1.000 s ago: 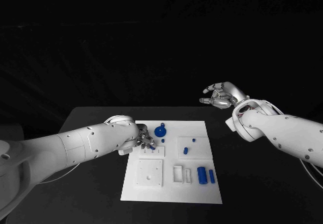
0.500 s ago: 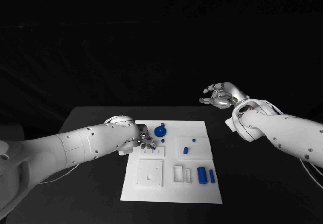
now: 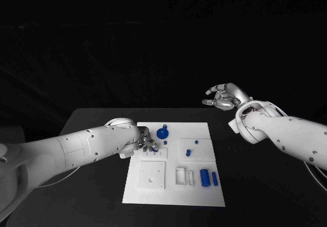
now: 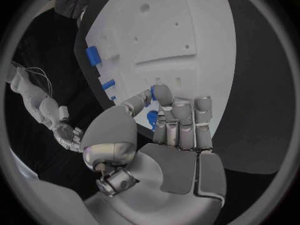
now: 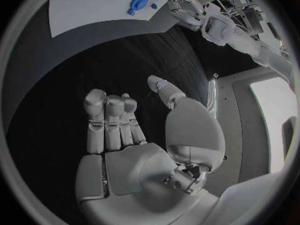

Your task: Assemble the parts on the task board

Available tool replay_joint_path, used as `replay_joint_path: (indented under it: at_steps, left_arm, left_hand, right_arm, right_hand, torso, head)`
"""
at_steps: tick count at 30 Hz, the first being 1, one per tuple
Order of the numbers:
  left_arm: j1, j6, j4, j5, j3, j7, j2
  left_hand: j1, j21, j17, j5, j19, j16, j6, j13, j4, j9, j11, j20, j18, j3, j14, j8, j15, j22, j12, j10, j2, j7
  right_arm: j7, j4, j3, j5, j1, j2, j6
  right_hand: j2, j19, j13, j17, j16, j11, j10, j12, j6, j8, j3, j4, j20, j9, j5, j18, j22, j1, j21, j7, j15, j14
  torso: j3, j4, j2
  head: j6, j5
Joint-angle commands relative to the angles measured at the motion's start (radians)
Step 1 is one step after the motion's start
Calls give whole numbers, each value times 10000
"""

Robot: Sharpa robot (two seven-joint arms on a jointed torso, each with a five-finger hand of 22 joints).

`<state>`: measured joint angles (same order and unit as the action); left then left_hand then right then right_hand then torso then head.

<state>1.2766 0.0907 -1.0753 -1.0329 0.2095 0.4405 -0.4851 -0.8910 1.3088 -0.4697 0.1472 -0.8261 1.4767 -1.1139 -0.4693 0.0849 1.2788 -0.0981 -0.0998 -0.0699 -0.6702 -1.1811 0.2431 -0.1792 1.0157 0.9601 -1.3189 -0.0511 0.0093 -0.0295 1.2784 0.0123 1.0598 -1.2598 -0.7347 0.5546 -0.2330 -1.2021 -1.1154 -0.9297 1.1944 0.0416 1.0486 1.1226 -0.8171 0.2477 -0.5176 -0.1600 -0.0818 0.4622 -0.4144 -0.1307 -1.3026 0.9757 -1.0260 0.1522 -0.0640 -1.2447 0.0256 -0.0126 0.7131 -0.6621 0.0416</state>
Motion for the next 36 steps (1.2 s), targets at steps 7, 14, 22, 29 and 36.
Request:
replay_joint_path:
  at_steps: [7, 14, 22, 29, 36]
  left_arm:
    - [-36, 46, -103, 301, 15, -21, -32]
    - [-35, 105, -140, 597, 6, -10, -134]
    - [-30, 191, -166, 856, -8, 1, -210]
    - [-28, 334, -125, 975, -8, 32, -193]
    - [-19, 479, -109, 809, 0, 112, -159]
  left_hand:
    - [-459, 64, 7, 384, -55, 67, -130, 22, 1302, -1, -25, -1726, -67, -1195, -248, -63, -264, -32, 41, -104, 376, 8]
    - [-451, 75, 5, 475, -62, 77, -181, 35, 1331, 5, -35, -1725, -72, -1192, -265, -88, -273, -52, 39, -131, 354, -3]
    - [-437, 91, 2, 610, -66, 90, -248, 52, 1380, 6, -47, -1721, -76, -1190, -284, -130, -283, -81, 35, -163, 335, -16]
    - [-409, 109, -2, 830, -67, 100, -316, 72, 1422, 8, -59, -1714, -78, -1190, -299, -188, -292, -118, 30, -188, 321, -27]
    - [-397, 123, -5, 970, -66, 107, -352, 80, 1447, 13, -65, -1711, -82, -1190, -302, -223, -298, -141, 30, -199, 310, -34]
  right_arm:
    - [59, 21, 5, 17, 4, -22, -106]
    - [57, 16, 5, 17, 4, -28, -106]
    - [55, 15, 5, 18, 4, -30, -105]
    - [56, 12, 5, 19, 4, -29, -103]
    - [57, 14, 5, 19, 4, -27, -108]
  right_hand:
    - [62, -56, 18, 7, -46, 16, -105, 69, -50, 16, 71, 6, -37, -13, -35, -1311, -17, -36, 45, 54, -38, -65]
    - [62, -57, 21, 7, -46, 16, -106, 72, -51, 16, 72, 7, -37, -13, -35, -1311, -19, -36, 46, 54, -38, -65]
    - [62, -59, 25, 7, -46, 16, -107, 76, -51, 17, 72, 6, -37, -13, -35, -1311, -21, -35, 47, 54, -38, -66]
    - [62, -59, 28, 7, -46, 16, -108, 78, -51, 17, 72, 5, -38, -14, -35, -1311, -22, -33, 48, 53, -38, -66]
    - [61, -60, 31, 6, -46, 15, -108, 81, -51, 17, 73, 4, -38, -14, -35, -1311, -24, -32, 49, 53, -38, -66]
  torso:
    - [-3, -1, -3]
    - [-9, -1, -2]
    - [-16, -12, -1]
    - [-21, -13, 3]
    - [-17, -9, -2]
  head:
    - [8, 10]
    - [8, 6]
    - [9, 7]
    - [1, 10]
    - [-18, 17]
